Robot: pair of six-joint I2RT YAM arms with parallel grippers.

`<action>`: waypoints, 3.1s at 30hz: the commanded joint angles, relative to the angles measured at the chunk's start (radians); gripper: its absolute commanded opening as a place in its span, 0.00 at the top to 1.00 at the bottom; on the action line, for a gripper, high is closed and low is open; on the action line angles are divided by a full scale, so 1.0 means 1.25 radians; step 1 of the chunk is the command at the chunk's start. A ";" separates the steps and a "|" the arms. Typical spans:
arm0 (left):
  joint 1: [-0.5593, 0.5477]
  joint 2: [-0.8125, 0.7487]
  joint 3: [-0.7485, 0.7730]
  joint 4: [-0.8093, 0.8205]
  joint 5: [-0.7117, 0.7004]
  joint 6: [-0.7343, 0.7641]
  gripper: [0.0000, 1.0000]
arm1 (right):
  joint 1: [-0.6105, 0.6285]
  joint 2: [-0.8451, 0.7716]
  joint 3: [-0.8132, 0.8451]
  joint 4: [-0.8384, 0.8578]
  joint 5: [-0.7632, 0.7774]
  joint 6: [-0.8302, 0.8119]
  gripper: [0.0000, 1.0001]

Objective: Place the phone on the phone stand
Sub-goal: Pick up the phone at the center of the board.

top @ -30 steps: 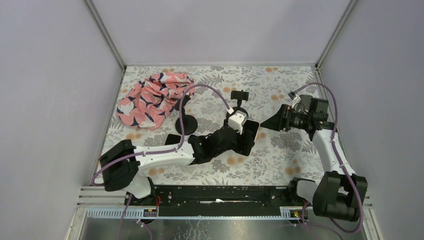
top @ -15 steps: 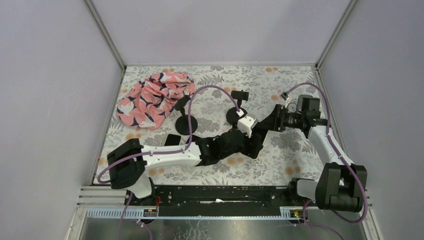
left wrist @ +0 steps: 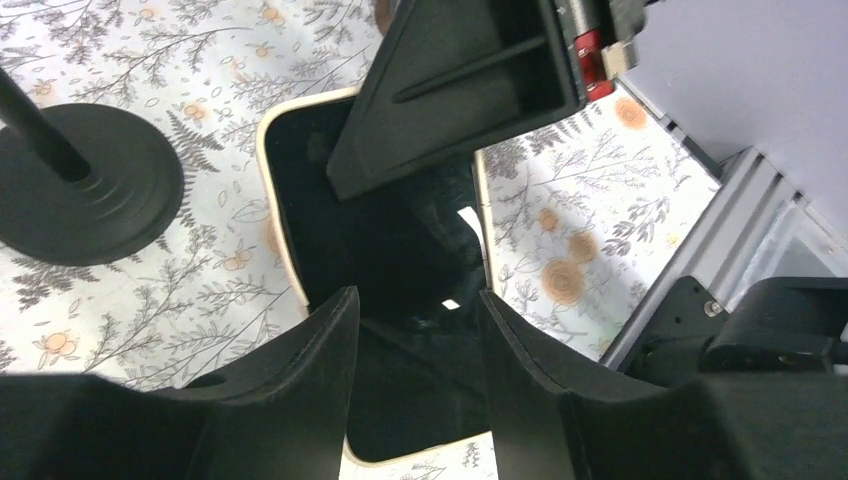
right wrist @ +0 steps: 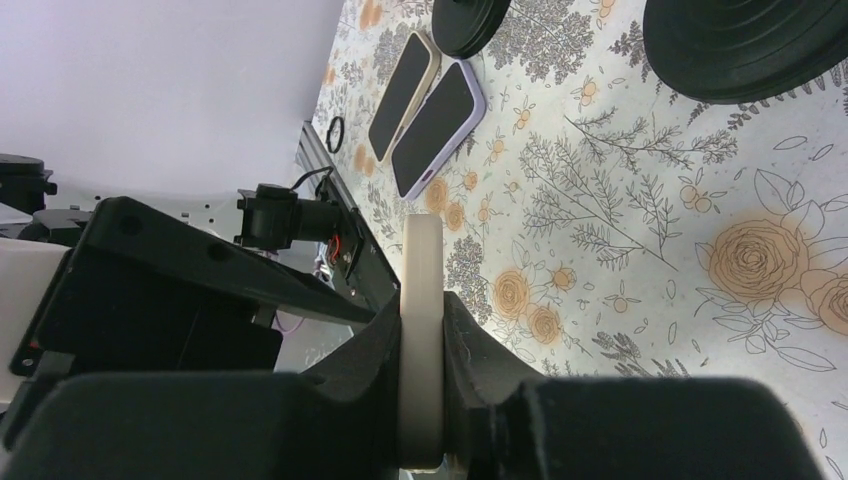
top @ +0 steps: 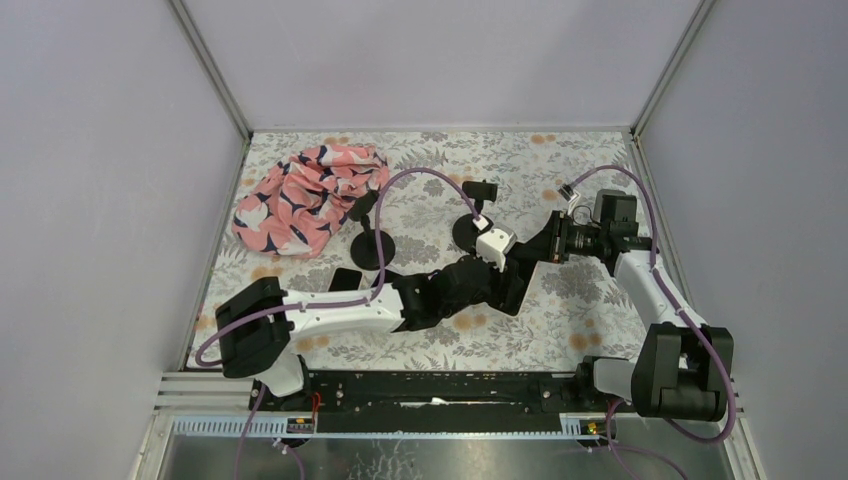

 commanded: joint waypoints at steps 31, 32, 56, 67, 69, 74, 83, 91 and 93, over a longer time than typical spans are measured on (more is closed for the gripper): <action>0.001 -0.377 -0.384 0.252 0.101 -0.039 0.15 | -0.157 0.142 0.534 -0.829 -0.012 -0.973 1.00; 0.001 -0.375 -0.396 0.285 0.120 -0.037 0.14 | -0.160 0.169 0.576 -0.899 -0.016 -1.032 1.00; 0.073 -0.101 -0.353 0.735 0.446 0.033 0.23 | -0.002 -0.060 0.469 -0.883 -0.200 -1.013 1.00; 0.114 0.009 -0.275 0.803 0.603 -0.074 0.37 | 0.011 -0.143 0.371 -0.707 -0.216 -0.844 1.00; 0.113 0.022 -0.259 0.797 0.609 -0.080 0.44 | 0.012 -0.143 0.366 -0.706 -0.214 -0.843 1.00; 0.114 0.027 -0.245 0.783 0.612 -0.087 0.58 | 0.012 -0.142 0.350 -0.696 -0.213 -0.835 1.00; 0.115 0.056 -0.211 0.847 0.679 -0.161 0.95 | 0.013 -0.154 0.308 -0.624 -0.230 -0.768 0.97; 0.121 0.014 -0.260 0.851 0.636 -0.166 1.00 | 0.013 -0.179 0.283 -0.565 -0.195 -0.700 0.65; 0.124 -0.008 -0.293 0.848 0.605 -0.159 1.00 | 0.012 -0.186 0.285 -0.530 -0.169 -0.649 0.13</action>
